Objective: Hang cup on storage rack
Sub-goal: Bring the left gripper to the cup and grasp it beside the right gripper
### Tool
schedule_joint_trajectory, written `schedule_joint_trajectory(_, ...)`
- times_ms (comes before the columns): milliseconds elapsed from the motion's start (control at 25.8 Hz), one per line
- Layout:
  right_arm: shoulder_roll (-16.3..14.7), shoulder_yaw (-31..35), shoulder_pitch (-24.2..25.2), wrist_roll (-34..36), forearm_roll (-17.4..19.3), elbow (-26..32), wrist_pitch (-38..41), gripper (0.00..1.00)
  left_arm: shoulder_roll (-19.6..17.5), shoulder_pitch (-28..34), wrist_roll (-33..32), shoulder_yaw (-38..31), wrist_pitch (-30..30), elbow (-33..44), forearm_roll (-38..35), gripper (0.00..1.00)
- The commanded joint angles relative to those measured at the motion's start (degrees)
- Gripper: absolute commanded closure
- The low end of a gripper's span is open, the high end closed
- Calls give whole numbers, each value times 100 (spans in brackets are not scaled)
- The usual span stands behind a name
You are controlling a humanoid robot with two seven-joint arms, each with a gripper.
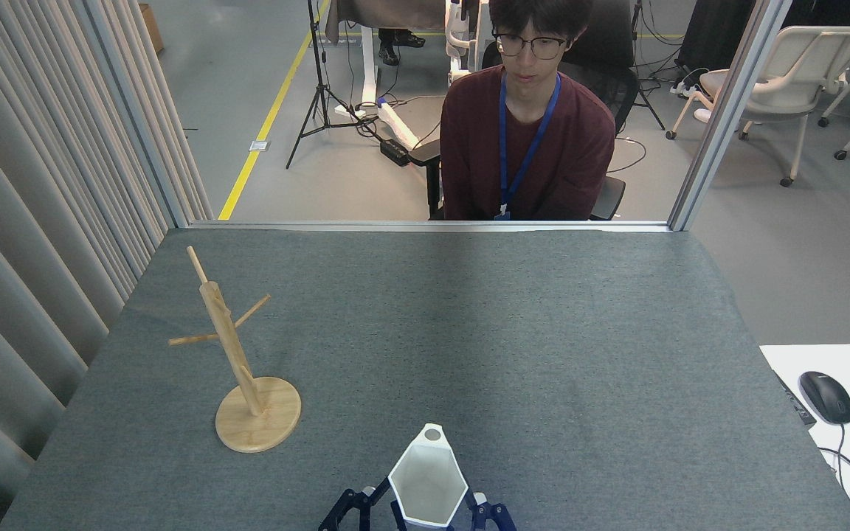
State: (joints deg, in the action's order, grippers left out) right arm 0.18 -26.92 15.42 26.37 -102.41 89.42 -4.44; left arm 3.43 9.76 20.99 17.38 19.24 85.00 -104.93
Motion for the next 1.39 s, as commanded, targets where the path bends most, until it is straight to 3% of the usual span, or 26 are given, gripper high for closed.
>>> schedule_joint_trajectory(0, -35, -130, 40, 35, -7, -12, -57, 55, 0, 0, 2, -24, 9, 26, 26, 0)
schedule_joint_trajectory(504, -27, -130, 40, 44, -7, -232, -110, 55, 17, -62, 37, -42, 18, 105, 26, 1)
schedule_joint_trajectory(542, -27, -130, 40, 44, -7, -232, -110, 55, 17, -79, 37, -42, 1, 122, -1, 8)
schedule_joint_trajectory(736, -27, -191, 40, 44, -7, -223, -110, 55, 0, -97, 37, -33, -8, 298, -124, 65)
schedule_joint_trajectory(852, -27, -209, 40, 52, -7, -223, -110, 54, 9, -88, 46, -42, -8, 342, -361, 75)
schedule_joint_trajectory(891, -27, -209, 40, 52, -7, -223, -110, 51, 9, -97, 46, -42, -8, 333, -388, 75)
schedule_joint_trajectory(930, -27, -200, 40, 88, 2, -223, -110, 42, 9, -97, 46, -42, -17, 333, -388, 75)
schedule_joint_trajectory(1007, -27, -200, 40, 246, 20, -197, -101, 0, 9, -97, 46, -42, -17, 333, -388, 74)
schedule_joint_trajectory(1162, -35, -209, 49, 404, 37, -39, -48, 1, 17, -105, 37, -42, -26, 316, -405, 74)
schedule_joint_trajectory(1356, -97, -490, 128, 413, 46, 673, -31, 1, 35, -123, 28, -51, -35, 316, -458, 74)
